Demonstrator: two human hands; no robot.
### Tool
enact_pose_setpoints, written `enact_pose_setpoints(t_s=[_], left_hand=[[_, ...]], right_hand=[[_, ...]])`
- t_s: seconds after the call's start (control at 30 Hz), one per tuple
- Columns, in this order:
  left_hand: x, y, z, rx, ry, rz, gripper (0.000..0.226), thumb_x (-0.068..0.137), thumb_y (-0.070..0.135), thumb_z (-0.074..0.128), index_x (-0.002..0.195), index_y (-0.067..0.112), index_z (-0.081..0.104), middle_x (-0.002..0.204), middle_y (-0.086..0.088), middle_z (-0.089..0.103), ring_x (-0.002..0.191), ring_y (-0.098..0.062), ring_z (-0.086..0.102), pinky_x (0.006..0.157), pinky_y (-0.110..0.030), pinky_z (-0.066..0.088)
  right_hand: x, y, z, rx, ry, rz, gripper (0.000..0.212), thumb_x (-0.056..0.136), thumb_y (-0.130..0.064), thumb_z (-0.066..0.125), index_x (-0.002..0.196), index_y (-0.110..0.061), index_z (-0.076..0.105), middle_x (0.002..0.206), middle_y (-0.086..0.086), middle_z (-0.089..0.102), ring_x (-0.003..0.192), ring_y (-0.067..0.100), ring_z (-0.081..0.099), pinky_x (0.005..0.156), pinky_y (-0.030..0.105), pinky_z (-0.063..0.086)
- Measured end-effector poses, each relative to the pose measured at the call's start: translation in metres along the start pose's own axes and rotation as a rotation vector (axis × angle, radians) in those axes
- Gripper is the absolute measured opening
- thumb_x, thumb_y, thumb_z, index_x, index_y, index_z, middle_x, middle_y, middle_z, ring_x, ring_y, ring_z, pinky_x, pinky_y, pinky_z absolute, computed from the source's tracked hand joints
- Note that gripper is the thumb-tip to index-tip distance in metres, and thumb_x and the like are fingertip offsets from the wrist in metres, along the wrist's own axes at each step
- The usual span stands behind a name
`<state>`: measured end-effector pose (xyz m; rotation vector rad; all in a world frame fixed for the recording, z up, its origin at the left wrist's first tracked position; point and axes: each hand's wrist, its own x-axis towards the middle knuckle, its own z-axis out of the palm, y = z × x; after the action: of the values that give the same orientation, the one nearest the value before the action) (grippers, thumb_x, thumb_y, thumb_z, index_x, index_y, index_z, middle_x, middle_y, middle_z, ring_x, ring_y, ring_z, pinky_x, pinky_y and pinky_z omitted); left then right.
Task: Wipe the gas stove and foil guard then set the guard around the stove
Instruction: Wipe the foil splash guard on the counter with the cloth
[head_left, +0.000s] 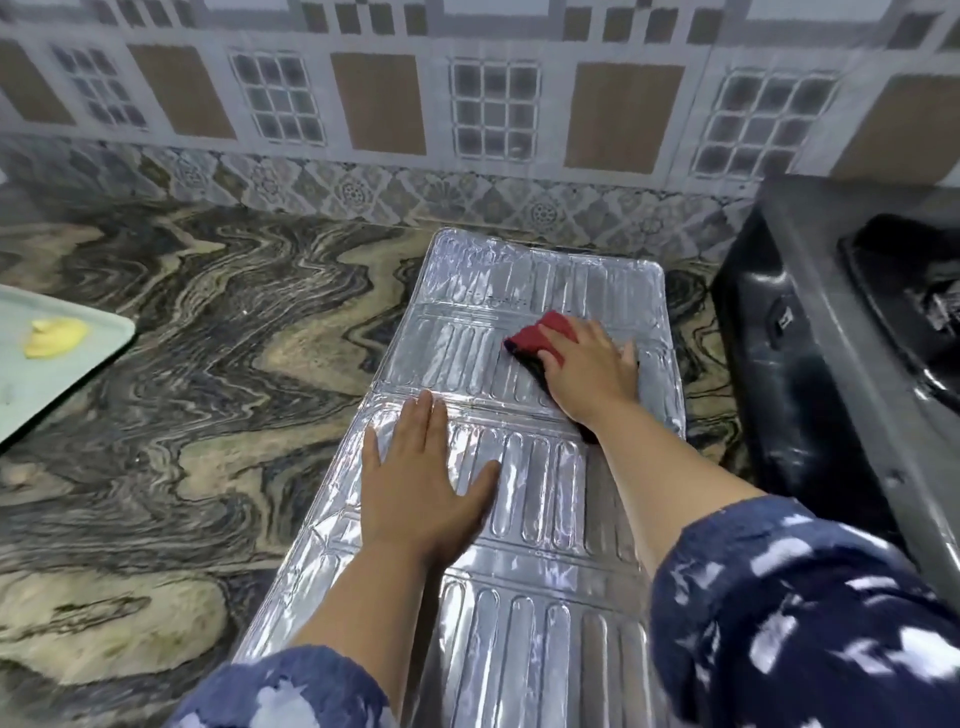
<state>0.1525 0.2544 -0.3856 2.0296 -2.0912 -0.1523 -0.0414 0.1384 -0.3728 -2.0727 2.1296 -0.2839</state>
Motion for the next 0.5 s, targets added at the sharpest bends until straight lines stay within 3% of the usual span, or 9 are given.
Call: enact_pose_setpoints(t_s=[0.2,0.4,0.5], left_hand=[[0.001,-0.002,-0.001,-0.004,-0.014,0.007,0.09,0.083,0.072,0.02,0.153,0.02,-0.002,0.161,0.006,-0.01,0.147,-0.008,-0.01,0.119,-0.043,-0.011],[-0.008,-0.01,-0.004,0.015,-0.051,0.048,0.093,0.08,0.074,0.012,0.153,0.019,-0.003,0.161,0.005,-0.01,0.148,-0.009,-0.008,0.12,-0.044,-0.008],[-0.024,-0.021,-0.01,0.018,-0.069,0.063,0.095,0.078,0.075,0.013,0.153,0.019,0.003,0.162,0.005,-0.005,0.148,-0.01,-0.005,0.12,-0.045,-0.007]], right_hand=[[-0.021,0.028,-0.003,0.02,0.072,0.324,0.046,0.099,-0.038,0.03,0.144,-0.035,0.031,0.158,0.002,0.018,0.147,0.023,0.01,0.117,0.051,0.004],[-0.053,0.03,-0.006,0.063,0.098,0.303,0.045,0.099,-0.032,0.034,0.144,-0.033,0.035,0.159,0.0,0.018,0.146,0.023,0.015,0.117,0.042,0.011],[-0.078,0.026,-0.005,0.053,0.112,0.199,0.043,0.099,-0.029,0.036,0.142,-0.031,0.04,0.156,0.001,0.027,0.144,0.023,0.02,0.116,0.04,0.015]])
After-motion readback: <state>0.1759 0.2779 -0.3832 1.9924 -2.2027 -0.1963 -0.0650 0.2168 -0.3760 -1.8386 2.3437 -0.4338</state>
